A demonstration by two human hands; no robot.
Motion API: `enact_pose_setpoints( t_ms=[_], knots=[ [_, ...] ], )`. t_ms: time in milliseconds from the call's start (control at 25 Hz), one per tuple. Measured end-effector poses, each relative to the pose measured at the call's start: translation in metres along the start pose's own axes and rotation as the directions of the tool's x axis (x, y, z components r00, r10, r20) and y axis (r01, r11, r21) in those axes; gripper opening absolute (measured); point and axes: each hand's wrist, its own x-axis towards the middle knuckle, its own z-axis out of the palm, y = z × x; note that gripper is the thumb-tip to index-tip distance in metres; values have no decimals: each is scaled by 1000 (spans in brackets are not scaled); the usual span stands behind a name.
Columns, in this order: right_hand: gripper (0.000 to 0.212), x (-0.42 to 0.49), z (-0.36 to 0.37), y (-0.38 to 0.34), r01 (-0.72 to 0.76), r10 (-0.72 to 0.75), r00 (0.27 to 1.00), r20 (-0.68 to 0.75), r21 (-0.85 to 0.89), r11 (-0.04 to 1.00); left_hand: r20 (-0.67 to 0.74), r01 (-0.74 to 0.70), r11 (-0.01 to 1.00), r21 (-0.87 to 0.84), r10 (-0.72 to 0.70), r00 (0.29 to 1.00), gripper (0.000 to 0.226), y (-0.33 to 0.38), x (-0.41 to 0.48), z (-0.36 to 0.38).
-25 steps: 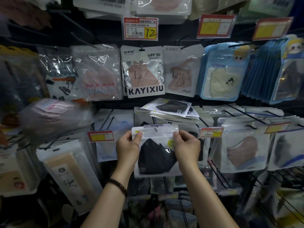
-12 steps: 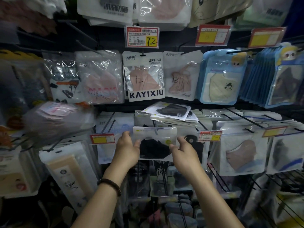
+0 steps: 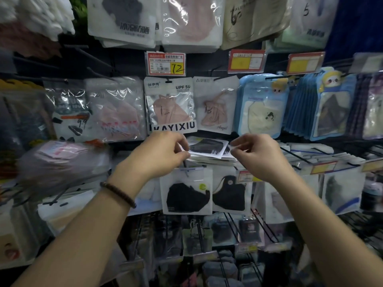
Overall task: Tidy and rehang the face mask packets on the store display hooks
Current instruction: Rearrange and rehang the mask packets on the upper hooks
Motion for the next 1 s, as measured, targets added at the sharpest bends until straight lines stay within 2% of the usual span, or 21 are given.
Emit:
enact_pose_setpoints(
  t_ms=[80,160,280,400,560,760,880,1000],
  knots=[
    [16,25,-5,5,-48,53,996,66,-71,996,146,-39,994,104,24,989,34,-4,33,8],
    [18,44,-5,8,-163,168,977,132,-49,985,267,-89,975,205,32,963,46,-2,60,20],
    [28,62,1,18,-290,291,935,201,-40,956,336,-144,961,237,58,940,65,-4,90,42],
    [27,67,5,19,-359,339,907,248,36,933,355,-189,959,213,104,929,77,-9,105,53],
    [24,69,8,20,-392,358,903,238,113,913,343,-161,976,147,102,934,72,-12,111,61],
    [26,74,13,17,-425,386,898,210,198,883,304,-159,975,156,106,947,70,-10,112,70],
    [36,80,19,19,-488,457,872,173,344,802,276,-176,971,164,126,953,69,-7,113,71],
    [47,84,24,20,-551,494,832,254,491,675,294,-230,957,179,171,940,56,0,109,66]
  ],
)
